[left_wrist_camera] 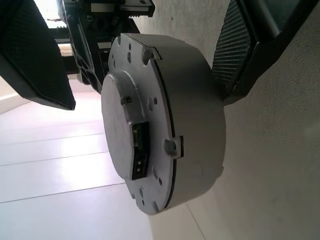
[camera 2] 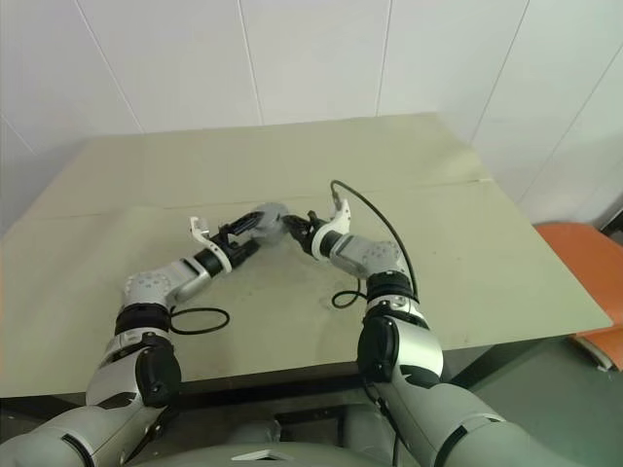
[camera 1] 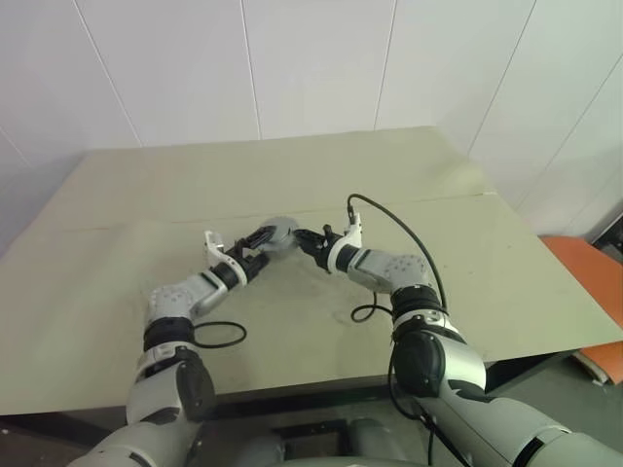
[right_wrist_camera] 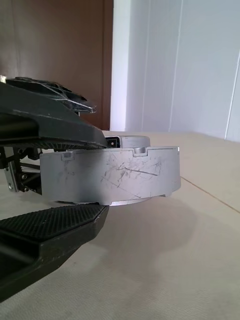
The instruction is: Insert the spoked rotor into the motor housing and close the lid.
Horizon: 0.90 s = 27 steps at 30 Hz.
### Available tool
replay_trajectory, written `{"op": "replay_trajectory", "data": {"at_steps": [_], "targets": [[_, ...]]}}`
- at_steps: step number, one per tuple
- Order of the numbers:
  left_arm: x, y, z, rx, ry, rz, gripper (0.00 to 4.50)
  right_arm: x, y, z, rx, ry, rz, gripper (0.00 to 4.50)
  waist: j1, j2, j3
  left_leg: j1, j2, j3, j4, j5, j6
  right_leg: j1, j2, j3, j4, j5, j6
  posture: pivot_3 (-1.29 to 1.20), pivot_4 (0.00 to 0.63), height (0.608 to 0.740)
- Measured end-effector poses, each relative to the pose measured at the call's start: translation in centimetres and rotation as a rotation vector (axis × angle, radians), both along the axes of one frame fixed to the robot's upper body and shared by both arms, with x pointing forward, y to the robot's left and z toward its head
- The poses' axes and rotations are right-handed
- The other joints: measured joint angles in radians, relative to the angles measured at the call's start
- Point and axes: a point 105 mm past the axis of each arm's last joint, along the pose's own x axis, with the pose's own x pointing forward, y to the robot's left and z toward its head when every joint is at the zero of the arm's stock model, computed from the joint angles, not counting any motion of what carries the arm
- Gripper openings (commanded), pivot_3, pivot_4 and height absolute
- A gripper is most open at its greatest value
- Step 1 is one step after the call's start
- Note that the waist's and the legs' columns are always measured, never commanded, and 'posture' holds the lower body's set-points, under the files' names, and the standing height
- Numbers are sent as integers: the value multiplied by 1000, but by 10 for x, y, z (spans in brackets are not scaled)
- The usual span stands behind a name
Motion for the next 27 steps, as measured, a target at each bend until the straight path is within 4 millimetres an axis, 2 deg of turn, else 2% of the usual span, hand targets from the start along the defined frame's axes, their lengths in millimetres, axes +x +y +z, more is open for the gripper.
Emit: {"op": "replay_trajectory", "data": {"at_steps": [1, 4, 7, 9, 13, 19, 27], "targets": [[0, 0, 0, -1, 0, 1, 4462, 0, 0, 0, -1, -1, 0, 1231, 0, 0, 0, 0, 0, 0, 0, 0, 0, 0, 0, 0, 0, 0, 0, 0, 0, 740], [5, -2, 0, -8, -6, 26, 3845, 1, 0, 1, 2, -8, -7, 1231, 1, 0, 0, 0, 0, 0, 0, 0, 0, 0, 0, 0, 0, 0, 0, 0, 0, 740], [9, 0, -2, 7, -29, 69, 2853, 2, 0, 4, 15, -19, -5, 1231, 1, 0, 0, 0, 0, 0, 0, 0, 0, 0, 0, 0, 0, 0, 0, 0, 0, 740], [14, 1, 3, -8, -63, 99, 2369, 3, -1, 6, 32, -20, -13, 1231, 1, 0, 0, 0, 0, 0, 0, 0, 0, 0, 0, 0, 0, 0, 0, 0, 0, 740], [23, -6, 10, -50, -95, 138, 2293, 5, -3, 11, 55, -41, -25, 1231, 1, 0, 0, 0, 0, 0, 0, 0, 0, 0, 0, 0, -1, 0, 0, 0, 0, 740], [25, -15, 15, -86, -118, 129, 2274, 7, -8, 18, 58, -83, -28, 1231, -1, 0, 0, -1, 0, 0, 0, 0, 0, -1, 0, 0, 0, 0, 0, 0, 0, 740], [23, -17, 26, -213, -126, 116, 2163, 5, -9, 19, 44, -116, -16, 3963, 0, 0, 0, -1, 0, 0, 0, 0, 0, -1, 0, 0, 0, 0, 0, 0, 0, 740]]}}
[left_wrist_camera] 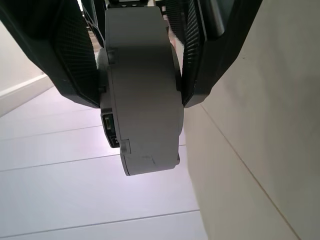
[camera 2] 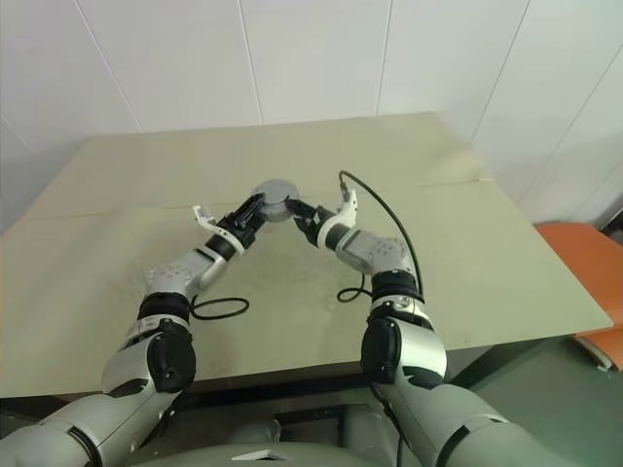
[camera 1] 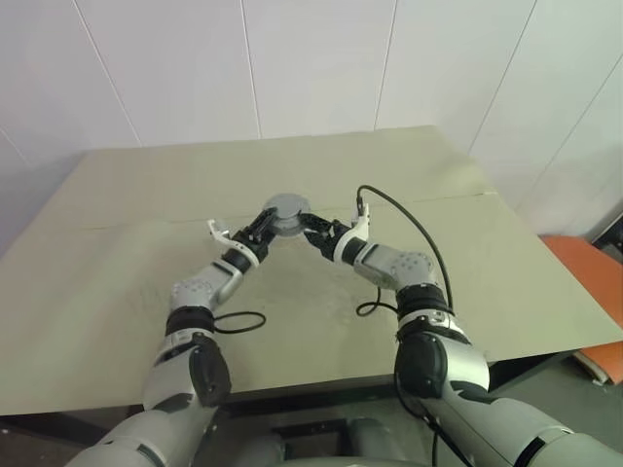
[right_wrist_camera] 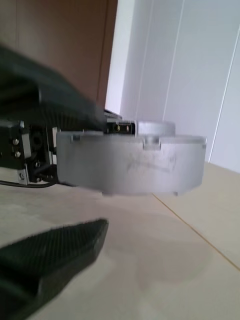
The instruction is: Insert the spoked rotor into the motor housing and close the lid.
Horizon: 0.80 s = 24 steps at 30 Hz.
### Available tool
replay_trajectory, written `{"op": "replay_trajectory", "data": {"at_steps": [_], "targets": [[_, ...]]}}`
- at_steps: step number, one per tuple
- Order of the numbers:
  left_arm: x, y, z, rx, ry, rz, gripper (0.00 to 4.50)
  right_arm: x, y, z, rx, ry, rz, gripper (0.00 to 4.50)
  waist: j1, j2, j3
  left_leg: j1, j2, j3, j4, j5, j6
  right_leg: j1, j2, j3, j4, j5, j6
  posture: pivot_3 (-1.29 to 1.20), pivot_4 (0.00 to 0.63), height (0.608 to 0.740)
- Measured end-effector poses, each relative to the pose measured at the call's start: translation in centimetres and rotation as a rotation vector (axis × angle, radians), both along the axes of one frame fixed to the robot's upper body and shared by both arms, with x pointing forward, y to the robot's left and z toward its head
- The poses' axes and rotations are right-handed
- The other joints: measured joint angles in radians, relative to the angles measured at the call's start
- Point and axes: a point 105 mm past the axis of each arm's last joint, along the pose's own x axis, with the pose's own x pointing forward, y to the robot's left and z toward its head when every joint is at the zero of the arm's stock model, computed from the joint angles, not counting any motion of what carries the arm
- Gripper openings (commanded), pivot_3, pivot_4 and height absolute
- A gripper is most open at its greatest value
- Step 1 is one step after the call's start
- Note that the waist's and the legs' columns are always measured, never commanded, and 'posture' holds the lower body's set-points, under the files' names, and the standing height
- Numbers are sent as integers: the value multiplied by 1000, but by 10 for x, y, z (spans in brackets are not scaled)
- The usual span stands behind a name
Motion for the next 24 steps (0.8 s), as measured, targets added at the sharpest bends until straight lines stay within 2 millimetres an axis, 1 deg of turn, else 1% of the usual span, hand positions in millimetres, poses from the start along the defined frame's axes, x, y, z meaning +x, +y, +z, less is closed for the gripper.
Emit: {"op": "replay_trajectory", "data": {"at_steps": [1, 3, 4, 5, 7, 9, 13, 17, 20, 21, 24], "targets": [[0, -1, 1, -35, -1, 5, 2163, 0, 1, 2, -1, -11, 7, 4265, 0, 0, 0, 0, 0, 0, 0, 0, 0, 0, 0, 0, 0, 0, 0, 0, 0, 740], [0, -7, 3, -78, 12, -10, 2163, -4, 12, 6, 25, -21, 45, 4265, 1, 0, 0, 0, 0, 0, 0, 0, 0, 0, 0, 0, 0, 0, 0, 0, 0, 740], [0, -16, 2, -111, 25, -22, 2163, -7, 18, 6, 26, -19, 70, 4265, 3, 0, 0, 0, 0, 0, 0, 0, 0, 0, 0, 0, 0, 0, 0, 0, 0, 740], [0, -18, 2, -127, 32, -23, 2163, -8, 18, 7, 25, -20, 74, 4265, 4, 0, 0, 0, 0, 0, 0, 0, 0, 0, 0, 0, 0, 0, 0, 0, 0, 740], [3, -12, 1, -133, 39, 16, 2163, -7, 18, 7, 22, -25, 69, 4265, -1, 0, 0, 0, 0, 0, 0, 0, 0, 0, 0, 0, 0, 0, 0, 0, 0, 740], [8, -3, 1, -136, 44, 86, 2163, -6, 17, 7, 22, -28, 62, 4265, -3, 0, 0, 1, 0, 0, 0, 0, 0, 0, 0, 0, 0, 0, 0, 0, 0, 740], [19, 23, 0, -131, 51, 256, 2163, -5, 16, 8, 22, -35, 50, 4265, -1, 0, 0, 1, 0, 0, 0, 0, 0, 0, 1, 0, 1, 0, 0, 0, 0, 740], [22, 49, -6, -104, 74, 421, 2163, -5, 17, 9, 22, -47, 56, 4265, 2, 0, 0, 0, 0, 0, 0, 0, 0, 0, 0, 0, 0, 0, 0, 0, 0, 740], [23, 70, -12, -48, 88, 553, 2163, -5, 17, 11, 11, -71, 54, 4265, 1, 0, 0, 0, 0, 0, 0, 0, 0, 0, 0, 0, 0, 0, 0, 0, 0, 740], [22, 76, -13, -19, 89, 593, 2163, -4, 17, 10, -9, -84, 48, 4265, 1, 0, 0, 0, 0, 0, 0, 0, 0, 0, 0, 0, 0, 0, 0, 0, 0, 740], [20, 102, -13, 128, 77, 735, 2163, -3, 12, 2, -165, -185, 24, 4265, 1, 0, 0, 0, 0, 0, 0, 0, 0, 0, 0, 0, 0, 0, 0, 0, 0, 740]]}}
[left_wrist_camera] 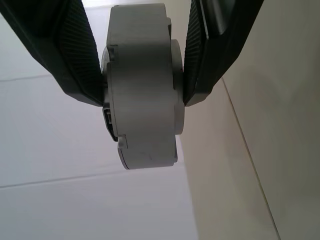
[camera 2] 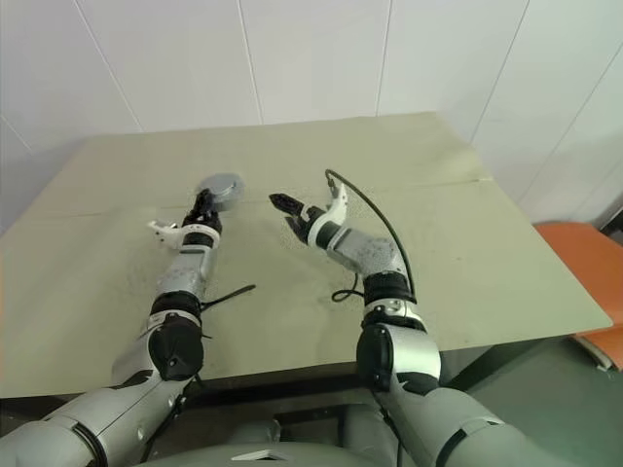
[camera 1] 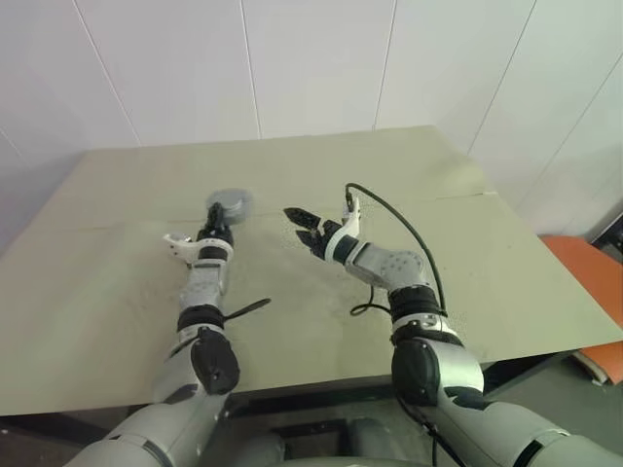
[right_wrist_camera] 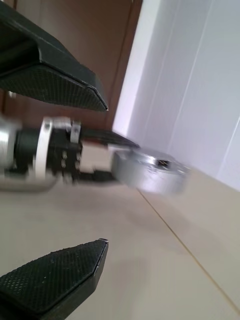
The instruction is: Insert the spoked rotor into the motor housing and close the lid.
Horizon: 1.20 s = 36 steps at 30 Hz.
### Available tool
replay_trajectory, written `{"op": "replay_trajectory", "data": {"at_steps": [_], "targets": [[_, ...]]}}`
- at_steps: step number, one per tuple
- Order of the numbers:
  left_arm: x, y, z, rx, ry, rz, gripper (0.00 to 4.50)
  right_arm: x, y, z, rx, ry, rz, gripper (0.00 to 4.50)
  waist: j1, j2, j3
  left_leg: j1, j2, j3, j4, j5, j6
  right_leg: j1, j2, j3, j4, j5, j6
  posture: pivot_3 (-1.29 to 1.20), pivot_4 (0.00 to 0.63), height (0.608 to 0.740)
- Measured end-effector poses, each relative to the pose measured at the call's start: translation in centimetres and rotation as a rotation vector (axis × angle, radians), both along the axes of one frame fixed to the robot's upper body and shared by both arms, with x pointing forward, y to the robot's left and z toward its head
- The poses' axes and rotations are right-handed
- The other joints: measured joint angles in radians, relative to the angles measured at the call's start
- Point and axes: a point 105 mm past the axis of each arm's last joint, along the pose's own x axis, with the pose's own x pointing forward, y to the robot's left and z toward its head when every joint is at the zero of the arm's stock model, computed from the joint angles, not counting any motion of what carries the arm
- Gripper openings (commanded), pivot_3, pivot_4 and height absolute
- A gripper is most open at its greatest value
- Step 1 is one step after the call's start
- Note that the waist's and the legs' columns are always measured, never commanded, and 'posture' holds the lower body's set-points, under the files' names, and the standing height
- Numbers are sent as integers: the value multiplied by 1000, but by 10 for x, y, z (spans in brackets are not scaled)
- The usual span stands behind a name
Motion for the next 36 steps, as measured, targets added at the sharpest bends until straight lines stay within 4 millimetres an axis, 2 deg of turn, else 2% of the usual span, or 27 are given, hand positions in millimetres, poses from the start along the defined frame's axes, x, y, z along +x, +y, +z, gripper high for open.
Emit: {"op": "replay_trajectory", "data": {"at_steps": [1, 2, 4, 7, 10, 15, 22, 29, 33, 36], "targets": [[-1, 6, 1, 28, 1, 25, 2163, 0, -3, -3, -44, -24, -6, 4265, 1, 0, 0, 0, 0, 0, 0, 0, 0, 0, 0, 0, 0, 0, 0, 0, 0, 740], [-2, 14, 4, 79, 3, 57, 2163, 0, -7, -9, -201, -118, -5, 4265, 1, 0, 0, 0, 0, 0, 0, 0, 0, 0, 0, 0, 0, 0, 0, 0, 0, 740], [-4, 22, 7, 129, 5, 85, 2163, -2, -12, -17, -391, -245, 15, 4265, 4, 0, 0, 0, -1, 0, 1, 0, 0, 0, -1, 0, 0, 0, 0, 0, 0, 740], [-8, 32, 4, 163, 15, 118, 2163, -8, -15, -14, -489, -413, 53, 4265, 3, -1, 0, -1, -2, 0, 1, 0, 0, 0, -1, 0, -1, 1, 1, 0, 0, 740], [-14, 39, -3, 175, 43, 143, 2163, -9, -22, -3, -578, -570, 81, 4265, 3, -2, 0, 0, -1, 0, 2, 0, 0, 0, -1, 0, 0, 1, 1, 0, 0, 740], [-25, 57, -16, 205, 129, 226, 2163, -11, -37, 1, -699, -720, 126, 4265, 1, -4, 0, 0, 0, 0, 2, 0, 0, 1, 0, 0, 0, 1, 1, 0, 0, 740], [-33, 68, -25, 217, 192, 287, 2163, -25, -29, 3, -731, -830, 294, 4265, 8, -9, 0, 1, -1, 0, 2, 0, 0, 1, 0, -1, 0, 1, 1, 0, 0, 740], [-37, 73, -29, 228, 227, 317, 2163, -29, -32, -3, -764, -844, 341, 4265, 5, -10, -1, 2, -1, 0, 2, 0, 0, 2, 0, -1, 0, 1, 1, 0, 0, 740], [-43, 74, -35, 253, 270, 339, 3415, -29, -33, -4, -776, -849, 342, 4314, 2, -10, -1, 3, -1, 0, 2, 0, 0, 2, 0, 0, 1, 1, 1, 0, 0, 740], [-42, 68, -30, 274, 280, 346, 4382, -29, -34, -5, -793, -856, 350, 4314, 5, -10, -1, 3, -1, 0, 2, 0, 0, 4, 0, 0, 1, 1, 1, 0, 0, 740]]}}
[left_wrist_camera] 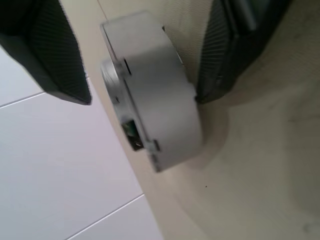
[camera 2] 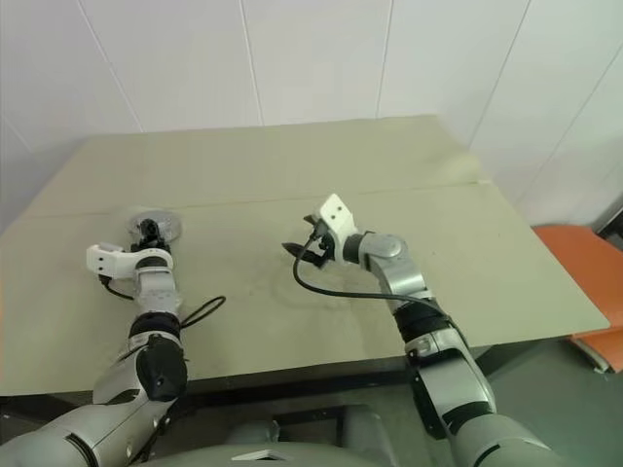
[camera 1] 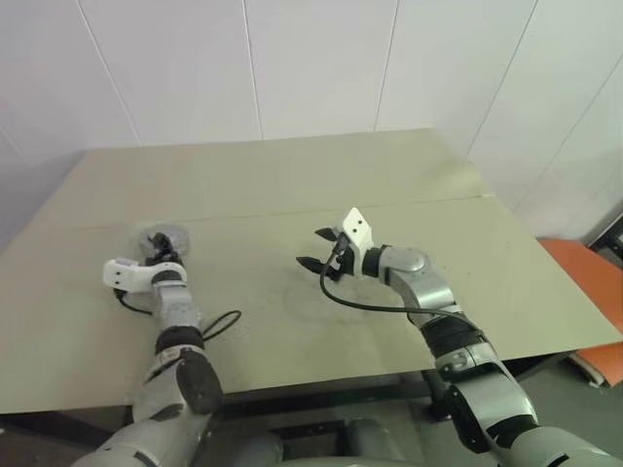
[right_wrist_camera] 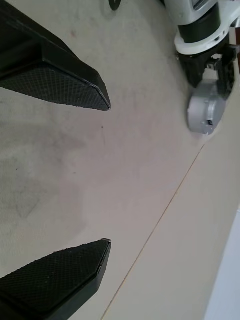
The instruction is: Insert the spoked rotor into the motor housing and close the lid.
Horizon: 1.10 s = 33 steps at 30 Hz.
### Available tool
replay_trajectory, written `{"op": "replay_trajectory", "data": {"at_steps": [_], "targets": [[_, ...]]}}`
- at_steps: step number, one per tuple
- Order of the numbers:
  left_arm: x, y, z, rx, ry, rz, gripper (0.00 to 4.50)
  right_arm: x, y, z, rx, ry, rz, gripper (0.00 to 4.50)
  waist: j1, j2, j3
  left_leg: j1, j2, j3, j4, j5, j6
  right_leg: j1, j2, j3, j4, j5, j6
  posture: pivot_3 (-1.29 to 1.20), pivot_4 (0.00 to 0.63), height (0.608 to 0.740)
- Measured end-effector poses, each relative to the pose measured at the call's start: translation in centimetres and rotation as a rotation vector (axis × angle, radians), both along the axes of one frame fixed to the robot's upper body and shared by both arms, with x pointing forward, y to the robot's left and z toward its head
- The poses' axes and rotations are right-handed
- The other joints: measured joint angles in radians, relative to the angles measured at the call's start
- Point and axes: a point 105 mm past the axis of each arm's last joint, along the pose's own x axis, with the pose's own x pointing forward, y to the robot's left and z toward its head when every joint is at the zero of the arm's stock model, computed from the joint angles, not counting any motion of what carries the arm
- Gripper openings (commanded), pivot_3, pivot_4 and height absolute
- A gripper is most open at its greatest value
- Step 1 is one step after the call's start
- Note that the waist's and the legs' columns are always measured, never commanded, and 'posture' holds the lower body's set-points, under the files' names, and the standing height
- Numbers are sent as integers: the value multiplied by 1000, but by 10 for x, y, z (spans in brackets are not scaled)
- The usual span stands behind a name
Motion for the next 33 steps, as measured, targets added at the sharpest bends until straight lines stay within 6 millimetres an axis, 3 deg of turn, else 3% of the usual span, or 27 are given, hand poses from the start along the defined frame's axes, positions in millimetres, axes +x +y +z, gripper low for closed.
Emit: {"op": "replay_trajectory", "data": {"at_steps": [11, 14, 17, 21, 25, 31, 33], "targets": [[-30, -33, 3, 15, 242, -87, 4479, 1, -6, -13, -71, -9, 2, 4314, 8, 0, -1, 1, 0, 0, 1, 0, 0, 1, 0, 1, 0, 0, 0, 0, 0, 740], [-44, -43, 6, 51, 333, -179, 4479, 1, -8, -14, -76, -8, -4, 4314, 9, 0, -1, 2, 0, 0, 1, 0, 0, 2, 0, 1, 1, 0, 0, 0, 0, 740], [-48, -59, 8, 236, 366, -392, 4479, 2, -8, -9, -38, -18, -14, 4314, 18, 1, -1, 2, 0, 0, 1, 1, -1, 2, 2, 0, 2, 0, 0, 0, 0, 740], [-41, -74, 25, 500, 244, -576, 4499, 3, -11, -3, 14, -46, -32, 4407, 32, 1, 0, 2, 0, 0, 3, 1, -2, 4, 3, -2, 2, 0, -1, 0, 0, 740], [-31, -94, 48, 794, -1, -732, 4499, -2, -22, -6, 95, -21, -77, 4407, 34, 2, -1, 3, 0, 0, 2, 1, -2, 5, 2, -2, 0, -2, -4, 0, 0, 740], [-18, -140, 34, 941, -218, -1056, 4499, -15, -33, -14, 163, 30, -68, 4407, 31, 3, -1, 2, 0, 0, 3, 2, -2, 5, 2, -3, -1, 0, -2, 0, 0, 740], [-14, -147, 33, 972, -251, -1125, 4499, -17, -39, -17, 188, 46, -80, 4407, 28, 3, -1, 2, 1, 0, 2, 1, -1, 5, 2, -3, -1, 0, -1, 0, 0, 740]]}}
